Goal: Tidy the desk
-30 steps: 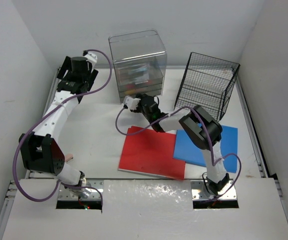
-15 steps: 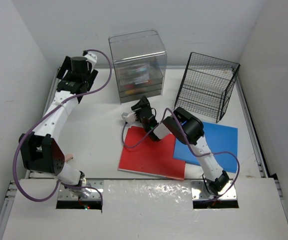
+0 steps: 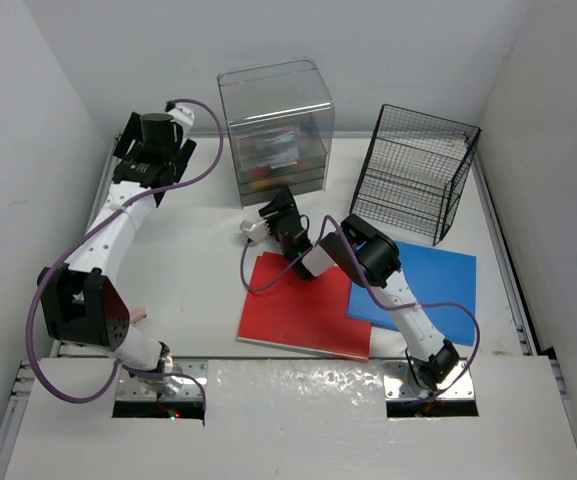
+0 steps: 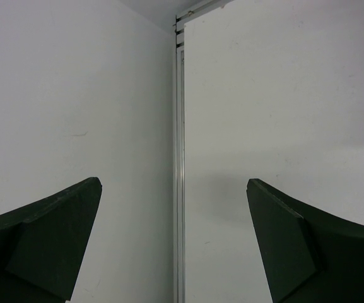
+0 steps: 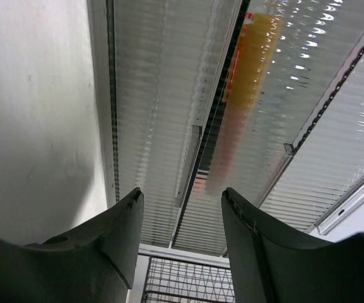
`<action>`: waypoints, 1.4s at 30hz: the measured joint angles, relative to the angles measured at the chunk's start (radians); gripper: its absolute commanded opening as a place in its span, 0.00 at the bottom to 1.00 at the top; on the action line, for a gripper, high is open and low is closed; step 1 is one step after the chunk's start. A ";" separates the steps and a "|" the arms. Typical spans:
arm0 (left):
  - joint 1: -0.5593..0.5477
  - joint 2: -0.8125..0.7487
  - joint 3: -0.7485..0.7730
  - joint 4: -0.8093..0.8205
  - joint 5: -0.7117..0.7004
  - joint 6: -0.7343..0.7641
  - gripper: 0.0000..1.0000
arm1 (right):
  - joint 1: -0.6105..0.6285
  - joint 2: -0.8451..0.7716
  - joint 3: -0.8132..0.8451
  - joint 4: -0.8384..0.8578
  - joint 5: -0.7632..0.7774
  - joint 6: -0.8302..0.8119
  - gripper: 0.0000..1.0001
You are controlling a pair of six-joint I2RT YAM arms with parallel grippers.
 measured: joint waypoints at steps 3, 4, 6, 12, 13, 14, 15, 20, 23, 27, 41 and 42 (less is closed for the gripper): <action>0.000 0.000 0.000 0.000 0.003 0.000 1.00 | -0.003 0.010 0.017 -0.002 0.001 0.002 0.50; 0.000 0.000 0.000 0.000 0.004 0.000 1.00 | -0.004 0.010 0.021 -0.008 0.000 0.005 0.50; 0.000 0.000 0.000 -0.001 0.005 0.000 1.00 | -0.007 0.010 0.029 -0.024 0.000 0.012 0.48; 0.000 0.000 0.000 -0.004 0.005 0.000 1.00 | -0.013 0.012 0.052 -0.071 -0.010 0.036 0.25; 0.000 0.000 0.000 -0.005 0.005 0.001 1.00 | -0.014 0.012 0.052 -0.081 -0.013 0.041 0.24; 0.000 0.000 0.000 -0.006 0.005 0.001 1.00 | -0.015 0.012 0.052 -0.084 -0.015 0.045 0.23; 0.000 0.000 0.000 -0.006 0.005 0.002 1.00 | -0.015 0.011 0.053 -0.081 -0.017 0.051 0.22; 0.000 0.000 0.000 -0.006 0.005 0.005 1.00 | -0.019 0.010 0.054 -0.063 -0.024 0.048 0.00; 0.000 0.000 0.000 -0.006 0.005 0.008 1.00 | -0.020 0.010 0.053 -0.054 -0.026 0.048 0.00; 0.000 0.000 0.000 -0.006 0.004 0.008 1.00 | -0.020 0.009 0.037 -0.037 -0.039 0.050 0.00; 0.000 0.000 0.000 -0.006 0.005 0.008 1.00 | 0.006 -0.110 -0.259 0.127 -0.087 0.048 0.00; 0.000 0.000 0.000 -0.006 0.005 0.008 1.00 | 0.011 -0.119 -0.282 0.137 -0.086 0.048 0.00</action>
